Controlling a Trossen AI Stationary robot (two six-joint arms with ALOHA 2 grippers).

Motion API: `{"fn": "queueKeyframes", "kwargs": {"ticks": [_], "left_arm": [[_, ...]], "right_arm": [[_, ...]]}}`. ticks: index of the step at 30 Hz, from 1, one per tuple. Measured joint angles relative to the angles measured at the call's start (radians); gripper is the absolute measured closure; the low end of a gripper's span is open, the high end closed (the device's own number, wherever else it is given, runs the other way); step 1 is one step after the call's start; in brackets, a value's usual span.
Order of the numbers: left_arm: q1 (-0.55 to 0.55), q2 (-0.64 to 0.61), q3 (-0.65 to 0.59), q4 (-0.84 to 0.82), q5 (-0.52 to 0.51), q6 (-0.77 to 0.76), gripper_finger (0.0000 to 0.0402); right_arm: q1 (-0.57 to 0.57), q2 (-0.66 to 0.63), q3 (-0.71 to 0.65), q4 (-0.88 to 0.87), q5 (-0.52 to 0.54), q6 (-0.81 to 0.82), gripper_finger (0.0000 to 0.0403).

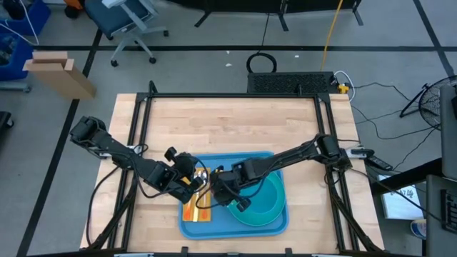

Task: Set up tray
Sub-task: Adjust the pink cup

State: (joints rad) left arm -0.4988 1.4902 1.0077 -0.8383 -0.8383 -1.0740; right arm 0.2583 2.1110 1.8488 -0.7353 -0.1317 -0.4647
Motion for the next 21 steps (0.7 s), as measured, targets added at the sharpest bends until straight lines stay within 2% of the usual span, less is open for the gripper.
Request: {"fn": "queueKeyframes", "kwargs": {"ticks": [14, 21], "left_arm": [[-0.001, 0.000, 0.000, 0.001, 0.008, 0.006, 0.0369], [-0.001, 0.000, 0.000, 0.002, 0.009, 0.005, 0.0369]], "right_arm": [[-0.001, 0.032, 0.008, 0.015, -0.030, 0.018, 0.0401], [-0.001, 0.032, 0.008, 0.000, -0.058, 0.022, 0.0363]]}}
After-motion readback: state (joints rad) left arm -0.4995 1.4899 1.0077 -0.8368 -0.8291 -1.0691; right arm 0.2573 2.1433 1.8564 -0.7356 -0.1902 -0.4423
